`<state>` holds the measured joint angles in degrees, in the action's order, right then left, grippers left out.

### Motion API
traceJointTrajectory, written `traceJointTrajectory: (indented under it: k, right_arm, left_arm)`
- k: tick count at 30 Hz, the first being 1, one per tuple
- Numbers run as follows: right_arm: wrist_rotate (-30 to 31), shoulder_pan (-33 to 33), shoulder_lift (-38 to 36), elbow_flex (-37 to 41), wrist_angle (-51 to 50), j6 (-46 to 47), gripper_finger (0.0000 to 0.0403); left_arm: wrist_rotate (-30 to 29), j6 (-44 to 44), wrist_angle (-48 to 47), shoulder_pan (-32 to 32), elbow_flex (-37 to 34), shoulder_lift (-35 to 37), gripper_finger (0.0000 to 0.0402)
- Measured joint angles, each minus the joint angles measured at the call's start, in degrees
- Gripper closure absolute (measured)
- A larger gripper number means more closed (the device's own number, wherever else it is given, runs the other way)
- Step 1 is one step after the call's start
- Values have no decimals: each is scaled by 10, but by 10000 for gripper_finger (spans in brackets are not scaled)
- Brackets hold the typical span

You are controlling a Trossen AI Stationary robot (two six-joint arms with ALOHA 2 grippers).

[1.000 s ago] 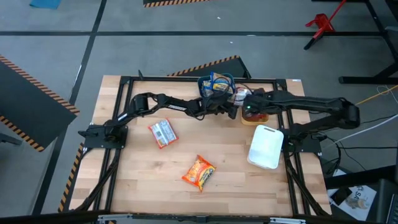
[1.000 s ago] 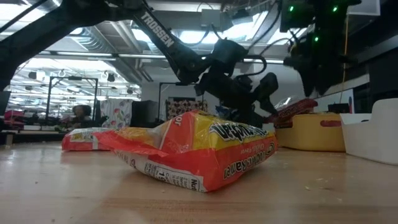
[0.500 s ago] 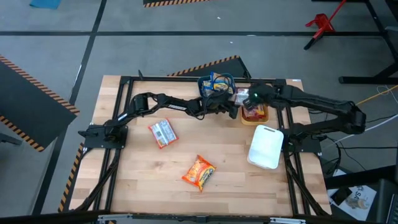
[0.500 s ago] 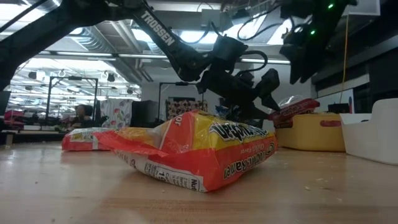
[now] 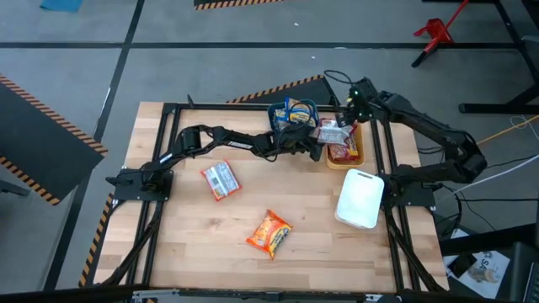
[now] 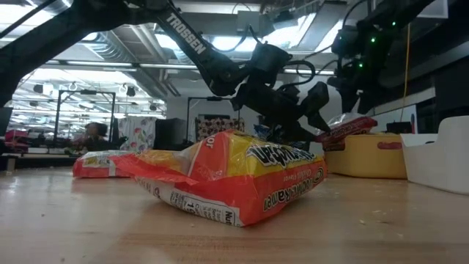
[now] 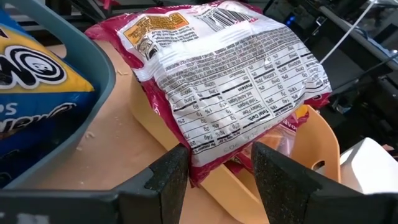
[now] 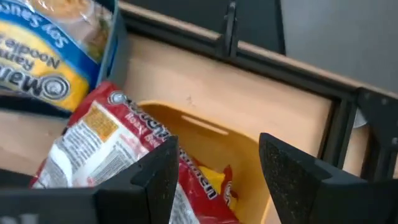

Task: Sort Maruchan noodles
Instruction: Put the red noodle pack into the yellow bin

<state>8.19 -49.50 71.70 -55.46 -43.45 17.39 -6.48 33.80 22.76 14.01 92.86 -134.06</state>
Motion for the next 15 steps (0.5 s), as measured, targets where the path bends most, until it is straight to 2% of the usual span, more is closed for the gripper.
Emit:
traceJointTrajectory:
  k: [4,15]
  right_arm:
    - [-55,-17,14,0,-8,-24,198]
    - [-115,-15,30,0,-89,-43,198]
  left_arm:
    - [0,0,0,2,0,0,232]
    - [2,1,-2,6,0,1,232]
